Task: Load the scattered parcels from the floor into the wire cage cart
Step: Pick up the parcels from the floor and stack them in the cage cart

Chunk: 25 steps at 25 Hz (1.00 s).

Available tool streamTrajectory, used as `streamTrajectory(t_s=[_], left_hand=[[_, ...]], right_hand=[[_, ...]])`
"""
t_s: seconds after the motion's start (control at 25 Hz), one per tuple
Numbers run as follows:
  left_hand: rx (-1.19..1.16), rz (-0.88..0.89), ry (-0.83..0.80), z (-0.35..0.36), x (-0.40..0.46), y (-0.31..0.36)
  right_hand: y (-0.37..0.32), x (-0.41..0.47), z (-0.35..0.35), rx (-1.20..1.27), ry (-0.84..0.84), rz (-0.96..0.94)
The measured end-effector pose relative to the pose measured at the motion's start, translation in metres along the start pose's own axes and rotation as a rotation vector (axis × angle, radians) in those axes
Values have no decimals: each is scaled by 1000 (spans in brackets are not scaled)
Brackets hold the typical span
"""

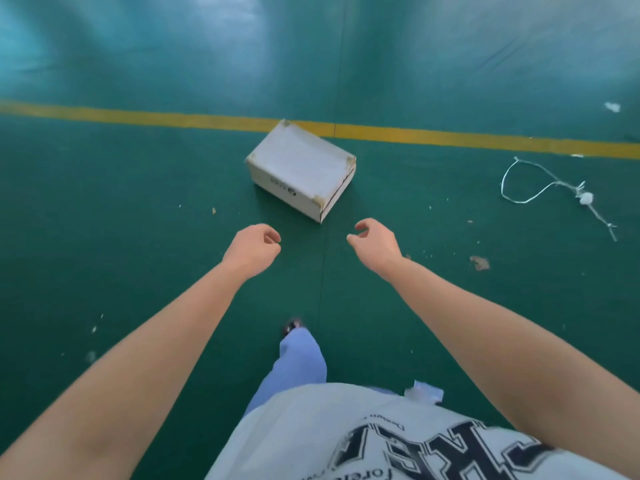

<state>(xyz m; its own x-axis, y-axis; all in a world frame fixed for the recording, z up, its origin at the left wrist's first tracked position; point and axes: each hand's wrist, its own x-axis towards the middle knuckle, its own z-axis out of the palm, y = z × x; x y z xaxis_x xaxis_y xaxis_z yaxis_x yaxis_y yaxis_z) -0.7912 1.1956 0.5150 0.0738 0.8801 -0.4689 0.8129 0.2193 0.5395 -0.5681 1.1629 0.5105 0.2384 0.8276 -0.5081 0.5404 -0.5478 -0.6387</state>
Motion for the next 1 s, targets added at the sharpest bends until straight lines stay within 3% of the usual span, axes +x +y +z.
streamTrajectory(t_s=[0.24,0.56,0.76,1.0], left_hand=[[24,26,-67,-84,136,26],[132,7,-171,-130,348,75],[226,-73,-252,-139,486,88],[237,-110,-385,-116,627,70]], right_hand=[[-87,104,-8,50,29,67],[-140,300,-17,128,3,206],[-153,424,-11,123,-69,352],[-143,539,29,221,-34,578]])
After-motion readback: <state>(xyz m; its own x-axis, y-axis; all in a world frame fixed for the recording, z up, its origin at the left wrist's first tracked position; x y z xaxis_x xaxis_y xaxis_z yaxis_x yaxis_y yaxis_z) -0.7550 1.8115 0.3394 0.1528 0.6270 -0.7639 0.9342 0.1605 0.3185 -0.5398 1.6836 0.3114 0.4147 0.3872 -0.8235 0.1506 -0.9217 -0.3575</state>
